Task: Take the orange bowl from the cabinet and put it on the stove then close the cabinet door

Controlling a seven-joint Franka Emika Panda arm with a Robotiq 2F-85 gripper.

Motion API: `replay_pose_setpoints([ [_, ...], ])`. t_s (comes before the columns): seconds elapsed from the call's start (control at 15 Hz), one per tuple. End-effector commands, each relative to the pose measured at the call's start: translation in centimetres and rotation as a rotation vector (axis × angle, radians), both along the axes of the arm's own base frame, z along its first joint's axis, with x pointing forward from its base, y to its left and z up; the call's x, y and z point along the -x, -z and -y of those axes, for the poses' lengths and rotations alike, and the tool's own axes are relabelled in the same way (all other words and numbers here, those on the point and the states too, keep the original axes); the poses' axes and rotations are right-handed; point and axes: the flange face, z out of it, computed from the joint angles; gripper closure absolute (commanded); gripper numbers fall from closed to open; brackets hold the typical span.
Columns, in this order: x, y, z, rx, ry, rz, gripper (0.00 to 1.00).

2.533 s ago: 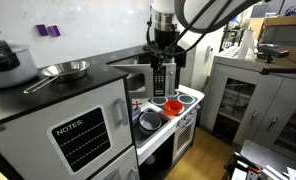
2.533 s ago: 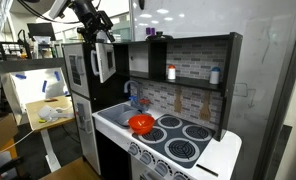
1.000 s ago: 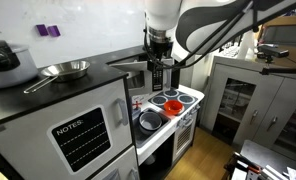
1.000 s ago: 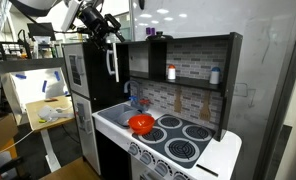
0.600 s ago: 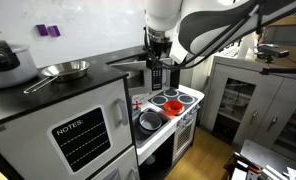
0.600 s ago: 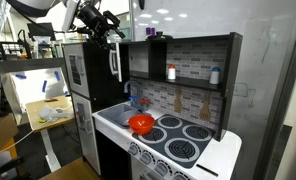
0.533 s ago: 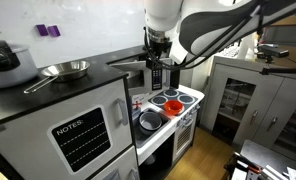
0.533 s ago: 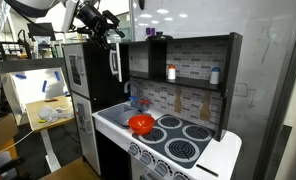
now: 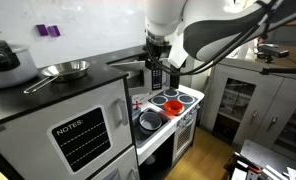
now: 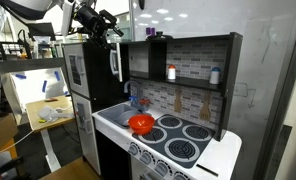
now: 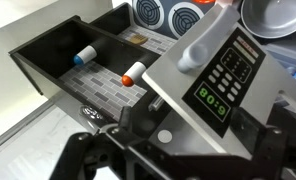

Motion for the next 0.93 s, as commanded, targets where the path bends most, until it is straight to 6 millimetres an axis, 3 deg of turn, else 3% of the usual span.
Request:
replay_pose_setpoints([
  [0.0, 0.4, 0.2, 0.1, 0.032, -0.004, 0.038, 0.0],
  [0.87, -0.7, 1.4, 0.2, 0.117, -0.035, 0.082, 0.0],
])
